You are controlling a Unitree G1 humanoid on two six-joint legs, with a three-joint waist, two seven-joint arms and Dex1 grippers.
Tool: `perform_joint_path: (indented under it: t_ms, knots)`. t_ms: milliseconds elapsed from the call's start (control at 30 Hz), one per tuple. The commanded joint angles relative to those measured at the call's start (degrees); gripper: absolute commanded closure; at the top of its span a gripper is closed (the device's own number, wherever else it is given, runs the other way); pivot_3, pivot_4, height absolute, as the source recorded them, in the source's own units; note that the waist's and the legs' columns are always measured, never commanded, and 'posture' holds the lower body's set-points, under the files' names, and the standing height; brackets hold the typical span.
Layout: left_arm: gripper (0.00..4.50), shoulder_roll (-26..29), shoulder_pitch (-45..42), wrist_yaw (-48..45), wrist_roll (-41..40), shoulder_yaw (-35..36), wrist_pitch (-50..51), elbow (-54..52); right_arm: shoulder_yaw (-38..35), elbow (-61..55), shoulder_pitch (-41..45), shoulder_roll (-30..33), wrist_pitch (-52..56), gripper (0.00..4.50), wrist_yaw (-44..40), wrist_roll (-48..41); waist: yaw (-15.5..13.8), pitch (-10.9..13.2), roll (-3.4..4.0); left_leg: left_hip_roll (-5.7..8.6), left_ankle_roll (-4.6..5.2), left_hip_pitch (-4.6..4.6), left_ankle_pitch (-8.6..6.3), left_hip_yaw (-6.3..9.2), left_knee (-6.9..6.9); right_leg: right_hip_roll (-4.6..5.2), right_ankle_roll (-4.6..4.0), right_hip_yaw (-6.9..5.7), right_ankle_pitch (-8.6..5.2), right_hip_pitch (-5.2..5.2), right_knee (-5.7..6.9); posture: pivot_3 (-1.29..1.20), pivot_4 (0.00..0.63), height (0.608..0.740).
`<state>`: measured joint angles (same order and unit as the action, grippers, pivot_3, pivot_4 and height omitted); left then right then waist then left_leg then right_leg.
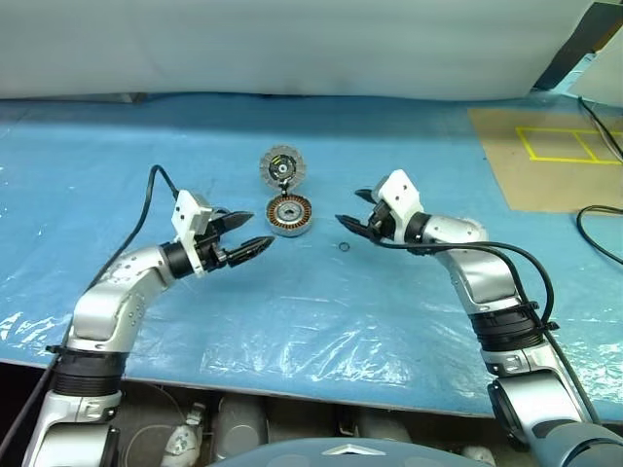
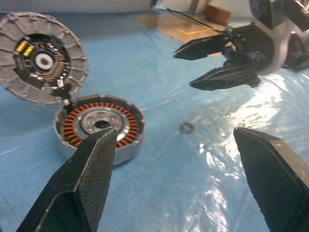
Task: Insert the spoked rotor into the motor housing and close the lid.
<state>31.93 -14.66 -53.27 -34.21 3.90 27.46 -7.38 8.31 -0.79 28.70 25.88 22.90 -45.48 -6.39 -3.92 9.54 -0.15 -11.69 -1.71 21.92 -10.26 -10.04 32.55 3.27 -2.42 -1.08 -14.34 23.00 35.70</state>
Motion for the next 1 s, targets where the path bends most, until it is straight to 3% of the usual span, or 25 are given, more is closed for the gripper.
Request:
perform_joint_path:
  t_ms: [33, 1000]
  knots:
    - [0.45, 1.26, 0.53, -2.51, -0.34, -0.08, -0.28, -1.30, 0.03, -2.97, 0.20, 1.08, -0.51, 1.15, -2.53, -1.86, -0.01, 0.00, 0.00, 0.00, 0.00, 0.00, 0.00, 0.00, 0.00, 0.00, 0.00, 0.00, 0.00, 0.00, 0.00, 0.00, 0.150, 0.740]
    - [0.45, -0.11, 0.05, -2.25, 2.52, 0.67, -2.91, 0.78, 1.26, -3.39, 2.25, 3.09, 1.36, 1.15, -6.01, -2.48, -0.02, 0.00, 0.00, -0.02, 0.04, 0.00, 0.02, 0.00, 0.03, -0.01, -0.04, -0.01, -0.02, 0.00, 0.03, 0.00, 0.150, 0.740]
